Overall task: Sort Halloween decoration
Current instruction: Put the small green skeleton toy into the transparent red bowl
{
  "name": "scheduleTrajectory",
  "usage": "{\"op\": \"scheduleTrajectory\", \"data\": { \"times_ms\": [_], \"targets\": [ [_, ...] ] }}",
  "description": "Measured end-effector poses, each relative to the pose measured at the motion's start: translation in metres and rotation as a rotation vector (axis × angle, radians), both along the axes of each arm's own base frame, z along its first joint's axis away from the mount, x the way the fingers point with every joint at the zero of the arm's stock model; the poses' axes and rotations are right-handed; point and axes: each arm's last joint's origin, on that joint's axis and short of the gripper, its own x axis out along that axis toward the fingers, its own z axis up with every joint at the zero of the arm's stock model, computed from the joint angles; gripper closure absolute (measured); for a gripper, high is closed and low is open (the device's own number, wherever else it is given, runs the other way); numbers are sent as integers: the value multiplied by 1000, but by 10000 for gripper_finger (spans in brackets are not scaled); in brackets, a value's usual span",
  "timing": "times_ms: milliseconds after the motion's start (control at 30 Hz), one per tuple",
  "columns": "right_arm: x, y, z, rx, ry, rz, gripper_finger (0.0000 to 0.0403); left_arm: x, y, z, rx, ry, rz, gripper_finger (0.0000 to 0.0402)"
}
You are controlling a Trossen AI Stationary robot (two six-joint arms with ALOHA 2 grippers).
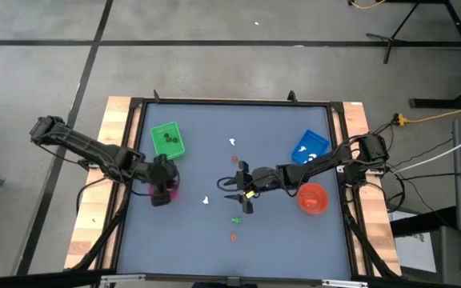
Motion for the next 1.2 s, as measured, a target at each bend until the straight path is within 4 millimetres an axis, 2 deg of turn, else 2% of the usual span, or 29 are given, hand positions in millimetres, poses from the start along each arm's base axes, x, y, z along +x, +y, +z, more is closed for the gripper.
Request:
{"op": "scheduleTrajectory", "data": {
  "times_ms": [200, 467, 1200],
  "targets": [
    [-2, 0, -4, -8, 40, 0, 189, -18, 5, -11, 1, 222, 90, 375],
    [-2, 0, -4, -8, 40, 0, 189, -20, 6, -12, 3, 245, 104, 366],
    [-2, 0, -4, -8, 39, 0, 189, -19, 6, -12, 2, 243, 104, 231]
  ]
}}
